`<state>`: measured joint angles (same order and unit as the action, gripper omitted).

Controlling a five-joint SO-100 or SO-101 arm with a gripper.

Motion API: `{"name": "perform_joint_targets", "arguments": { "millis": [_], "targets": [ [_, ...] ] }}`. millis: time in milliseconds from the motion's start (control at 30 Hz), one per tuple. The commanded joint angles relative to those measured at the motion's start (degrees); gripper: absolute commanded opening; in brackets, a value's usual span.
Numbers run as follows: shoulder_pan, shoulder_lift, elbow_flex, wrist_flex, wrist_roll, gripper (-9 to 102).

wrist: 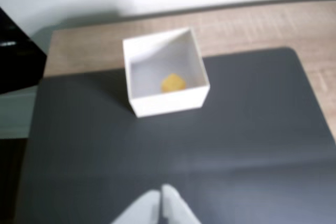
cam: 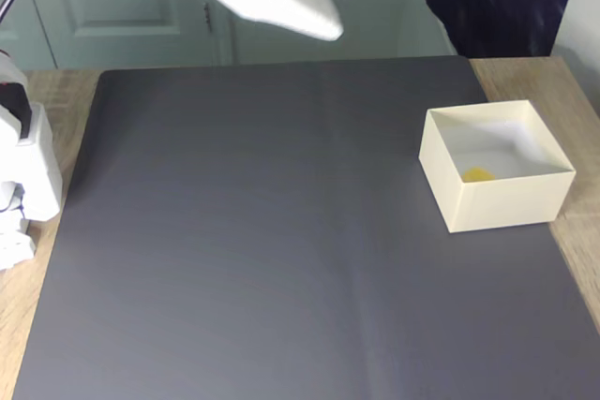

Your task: Grasp a cube block and put it in the white box.

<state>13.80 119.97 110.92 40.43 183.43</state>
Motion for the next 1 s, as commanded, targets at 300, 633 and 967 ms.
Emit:
{"name": "perform_joint_targets", "arguments": {
  "millis": [300,633,967],
  "targets": [
    [1.05,27.42,32.17,-4.92,0.44,0],
    [1.76,42.98,49.39,-3.34,1.67,0],
    [2.11,61.70,61.00,4.83,2.37,0]
  ]
}}
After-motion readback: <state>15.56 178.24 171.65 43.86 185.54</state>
